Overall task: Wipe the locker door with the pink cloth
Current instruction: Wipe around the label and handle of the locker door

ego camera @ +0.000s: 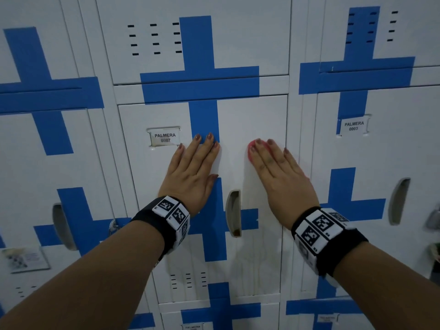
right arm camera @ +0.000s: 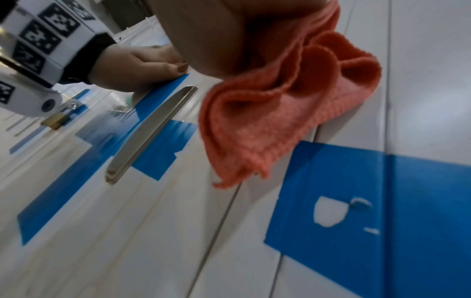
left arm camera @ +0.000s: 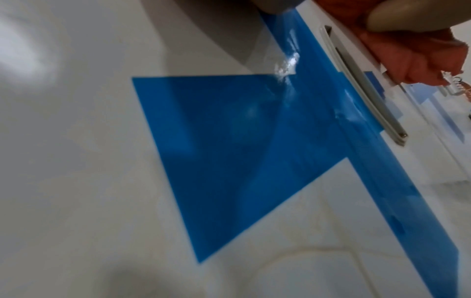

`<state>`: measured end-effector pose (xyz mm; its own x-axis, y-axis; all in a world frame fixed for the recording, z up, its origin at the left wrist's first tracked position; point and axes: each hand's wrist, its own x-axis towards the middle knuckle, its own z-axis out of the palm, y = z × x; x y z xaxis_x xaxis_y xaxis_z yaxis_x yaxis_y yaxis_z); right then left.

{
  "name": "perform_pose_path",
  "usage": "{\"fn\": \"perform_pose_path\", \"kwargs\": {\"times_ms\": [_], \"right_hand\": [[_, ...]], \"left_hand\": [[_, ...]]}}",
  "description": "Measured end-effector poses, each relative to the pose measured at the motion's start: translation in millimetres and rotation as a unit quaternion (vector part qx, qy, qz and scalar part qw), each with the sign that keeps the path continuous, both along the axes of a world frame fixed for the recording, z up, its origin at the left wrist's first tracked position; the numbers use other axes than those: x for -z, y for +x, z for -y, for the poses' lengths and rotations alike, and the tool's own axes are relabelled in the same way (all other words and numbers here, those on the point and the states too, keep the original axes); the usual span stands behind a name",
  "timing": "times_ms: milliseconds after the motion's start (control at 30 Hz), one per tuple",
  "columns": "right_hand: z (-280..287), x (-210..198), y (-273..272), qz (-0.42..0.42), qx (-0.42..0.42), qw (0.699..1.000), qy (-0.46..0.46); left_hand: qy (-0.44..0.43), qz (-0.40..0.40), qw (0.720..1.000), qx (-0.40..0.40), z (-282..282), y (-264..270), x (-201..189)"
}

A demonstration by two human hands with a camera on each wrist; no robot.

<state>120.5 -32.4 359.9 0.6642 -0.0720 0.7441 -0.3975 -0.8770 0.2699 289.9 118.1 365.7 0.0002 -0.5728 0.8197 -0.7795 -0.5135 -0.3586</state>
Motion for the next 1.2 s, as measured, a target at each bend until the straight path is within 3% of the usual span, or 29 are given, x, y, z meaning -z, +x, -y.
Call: {"fn": "perform_pose_path", "kwargs": {"times_ms": [233, 467, 733, 900, 1200], "right_hand": [[-18, 7, 14, 0.076, 0.010, 0.986, 0.151], [-21, 20, 14, -0.016, -0.044, 0.999, -0.004], [-11, 27, 13, -0.119, -0.059, 0.988, -0.077], [-7, 27, 8, -0.044, -0.042, 0.997, -0.046], [-2, 27, 4, 0.076, 0.023, 0.989, 0.121]], "left_hand": [[-0.002, 0.001, 1.000, -0.008, 1, 0, 1], [-0.002, 0.002, 1.000, -0.011, 1, 0, 1], [0.000, -0.003, 1.000, -0.008, 1, -1, 1], [-0.001, -0.004, 1.000, -0.007, 0, -1, 1], [-0.006, -0.002, 1.000, -0.001, 0, -1, 0]]}}
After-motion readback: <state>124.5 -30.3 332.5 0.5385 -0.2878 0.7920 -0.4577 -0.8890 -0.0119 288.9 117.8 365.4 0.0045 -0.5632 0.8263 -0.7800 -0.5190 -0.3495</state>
